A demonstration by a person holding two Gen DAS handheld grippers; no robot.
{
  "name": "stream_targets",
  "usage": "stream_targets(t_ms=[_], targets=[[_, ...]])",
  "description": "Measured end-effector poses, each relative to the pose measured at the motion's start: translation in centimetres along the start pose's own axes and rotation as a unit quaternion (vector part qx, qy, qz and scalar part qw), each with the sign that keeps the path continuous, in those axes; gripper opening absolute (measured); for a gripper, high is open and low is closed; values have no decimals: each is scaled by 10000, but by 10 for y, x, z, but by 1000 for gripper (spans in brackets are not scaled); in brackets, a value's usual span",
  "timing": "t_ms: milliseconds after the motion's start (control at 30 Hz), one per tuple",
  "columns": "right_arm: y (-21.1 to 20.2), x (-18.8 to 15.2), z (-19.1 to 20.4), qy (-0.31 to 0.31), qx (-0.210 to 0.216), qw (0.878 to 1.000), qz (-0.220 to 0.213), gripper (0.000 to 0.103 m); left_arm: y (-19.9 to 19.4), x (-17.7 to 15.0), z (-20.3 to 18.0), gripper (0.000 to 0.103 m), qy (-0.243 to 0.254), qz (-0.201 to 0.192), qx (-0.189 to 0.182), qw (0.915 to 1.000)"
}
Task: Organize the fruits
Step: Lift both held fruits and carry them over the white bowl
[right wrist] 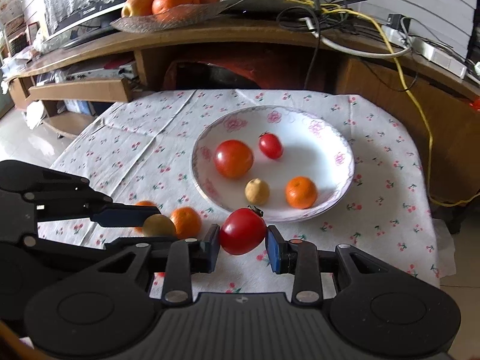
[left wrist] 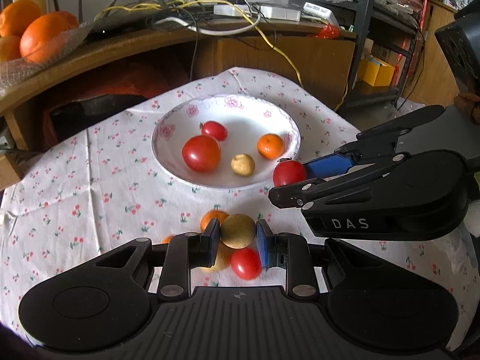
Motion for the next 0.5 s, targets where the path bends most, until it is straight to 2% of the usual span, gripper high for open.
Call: stream_targets(t_ms=[500], targets=[[9,7,-20,101,-151,9998,-3,34,13,34,9,34,-181,-249,103,9995]])
Point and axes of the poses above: each gripper's, at about its wrist camera, not at the fingertips, and y roughly the way its jaws point, z to its left, x to its top, the point moved 8 cm from there along y, roughly the way its jaws point, and after that the axes turned 14 degrees about -y, right-handed, at the moved point
